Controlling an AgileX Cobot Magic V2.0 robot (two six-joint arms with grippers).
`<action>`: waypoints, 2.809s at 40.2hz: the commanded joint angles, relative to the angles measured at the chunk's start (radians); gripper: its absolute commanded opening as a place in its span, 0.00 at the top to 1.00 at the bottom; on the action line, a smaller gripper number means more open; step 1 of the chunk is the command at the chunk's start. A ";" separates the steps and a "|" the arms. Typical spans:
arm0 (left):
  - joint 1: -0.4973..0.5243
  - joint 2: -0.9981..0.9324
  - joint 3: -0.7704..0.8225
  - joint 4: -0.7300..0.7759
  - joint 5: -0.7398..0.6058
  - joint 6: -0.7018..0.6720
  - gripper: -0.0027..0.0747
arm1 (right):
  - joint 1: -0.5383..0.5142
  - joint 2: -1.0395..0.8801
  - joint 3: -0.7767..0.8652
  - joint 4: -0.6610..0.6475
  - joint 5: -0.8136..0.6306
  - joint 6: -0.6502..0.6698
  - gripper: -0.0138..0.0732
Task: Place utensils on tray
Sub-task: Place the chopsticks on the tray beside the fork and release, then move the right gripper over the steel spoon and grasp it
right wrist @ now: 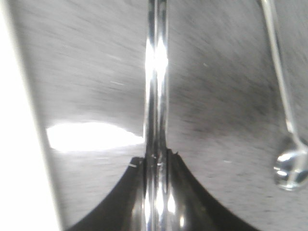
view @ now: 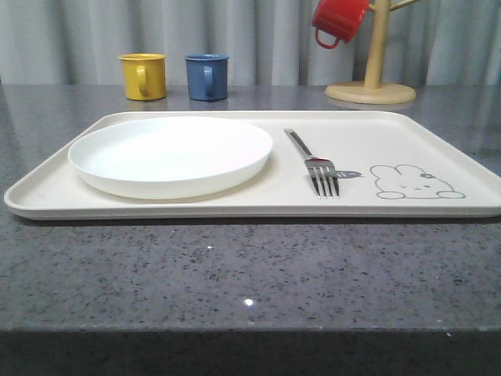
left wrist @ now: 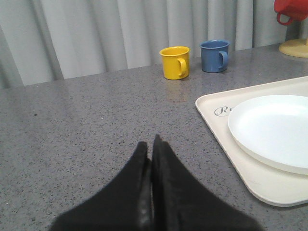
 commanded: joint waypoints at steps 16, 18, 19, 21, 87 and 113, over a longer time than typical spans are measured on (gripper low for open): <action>-0.008 0.013 -0.028 -0.010 -0.088 -0.002 0.99 | 0.405 0.046 -0.053 0.007 0.029 0.245 0.82; -0.008 0.013 -0.028 -0.010 -0.088 -0.002 0.99 | 0.418 0.071 -0.053 0.007 0.027 0.260 0.82; -0.008 0.013 -0.028 -0.010 -0.088 -0.002 0.99 | 0.420 0.081 -0.053 0.009 0.027 0.263 0.82; -0.008 0.013 -0.028 -0.010 -0.088 -0.002 0.99 | 0.420 0.107 -0.053 0.017 0.029 0.270 0.82; -0.008 0.013 -0.028 -0.010 -0.090 -0.002 0.99 | -0.163 0.048 -0.070 -0.153 0.088 -0.057 0.45; -0.008 0.013 -0.028 -0.010 -0.090 -0.002 0.99 | -0.223 0.196 -0.070 -0.180 -0.023 -0.083 0.45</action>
